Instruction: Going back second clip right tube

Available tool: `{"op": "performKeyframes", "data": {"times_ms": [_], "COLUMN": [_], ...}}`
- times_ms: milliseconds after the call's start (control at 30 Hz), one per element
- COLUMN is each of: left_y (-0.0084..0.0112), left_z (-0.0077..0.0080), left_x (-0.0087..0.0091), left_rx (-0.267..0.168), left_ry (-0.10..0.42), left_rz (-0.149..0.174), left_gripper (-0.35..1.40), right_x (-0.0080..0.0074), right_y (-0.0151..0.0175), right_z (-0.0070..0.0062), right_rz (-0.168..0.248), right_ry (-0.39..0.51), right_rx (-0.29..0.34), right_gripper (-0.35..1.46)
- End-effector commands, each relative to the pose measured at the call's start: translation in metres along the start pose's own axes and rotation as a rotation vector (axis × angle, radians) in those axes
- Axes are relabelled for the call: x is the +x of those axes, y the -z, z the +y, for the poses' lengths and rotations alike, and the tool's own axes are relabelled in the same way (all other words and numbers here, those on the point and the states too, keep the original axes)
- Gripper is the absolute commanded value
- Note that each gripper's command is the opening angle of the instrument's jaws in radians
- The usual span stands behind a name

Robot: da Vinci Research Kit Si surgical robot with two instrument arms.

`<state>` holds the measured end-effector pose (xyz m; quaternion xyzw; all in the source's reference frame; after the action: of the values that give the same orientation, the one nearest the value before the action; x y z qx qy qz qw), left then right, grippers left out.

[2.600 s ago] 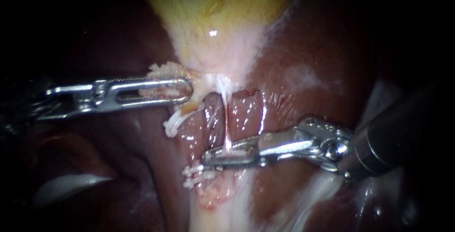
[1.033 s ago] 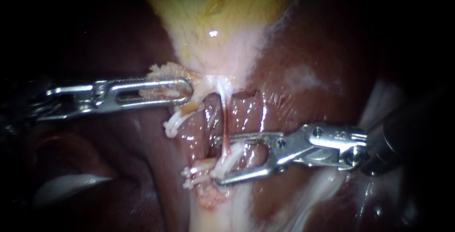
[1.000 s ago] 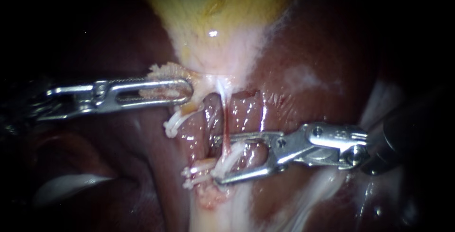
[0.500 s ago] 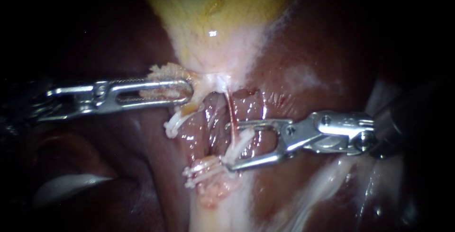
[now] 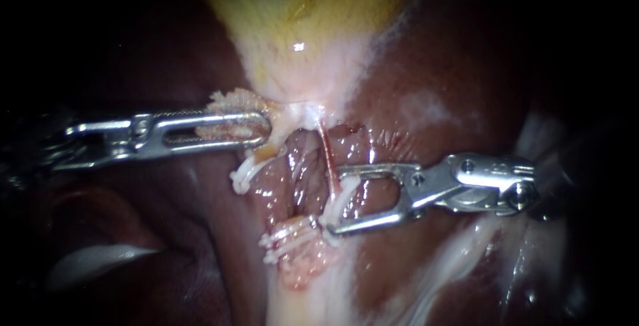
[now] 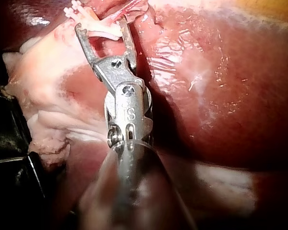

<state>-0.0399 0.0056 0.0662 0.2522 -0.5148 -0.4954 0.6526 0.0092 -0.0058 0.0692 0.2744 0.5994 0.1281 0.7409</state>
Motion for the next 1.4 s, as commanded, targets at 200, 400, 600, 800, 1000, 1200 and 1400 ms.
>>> {"op": "performKeyframes", "data": {"times_ms": [200, 400, 600, 800, 1000, 1200, 1400], "left_y": [0.0, -0.0001, -0.0001, -0.0001, -0.0001, -0.0001, -0.0001], "left_z": [-0.0002, -0.0002, -0.0002, -0.0002, -0.0002, -0.0002, -0.0002], "left_x": [0.0, 0.0, 0.0, 0.0, 0.0, 0.0, 0.0], "left_rx": [-0.001, -0.001, -0.001, -0.001, -0.001, -0.001, -0.001], "left_ry": [0.0, 0.0, 0.0, 0.0, 0.0, 0.0, 0.0], "left_rz": [0.0, -0.001, -0.001, -0.001, -0.001, -0.001, -0.001], "left_gripper": [-0.35, -0.35, -0.35, -0.35, -0.35, -0.35, -0.35], "right_x": [-0.0011, -0.0027, -0.0032, -0.0033, -0.0031, -0.0027, -0.0019], "right_y": [-0.0035, -0.0063, -0.0075, -0.0075, -0.0066, -0.0037, 0.0001], "right_z": [-0.0002, -0.0005, -0.0004, -0.0003, 0.0002, 0.0011, 0.0014], "right_rz": [0.002, 0.004, 0.006, 0.017, 0.018, 0.017, 0.011], "right_ry": [-0.053, -0.114, -0.163, -0.188, -0.19, -0.14, -0.058], "right_rx": [0.014, 0.038, 0.052, 0.081, 0.065, 0.018, -0.015], "right_gripper": [0.5, 0.5, 0.5, 0.5, 0.5, 0.5, 0.5]}}
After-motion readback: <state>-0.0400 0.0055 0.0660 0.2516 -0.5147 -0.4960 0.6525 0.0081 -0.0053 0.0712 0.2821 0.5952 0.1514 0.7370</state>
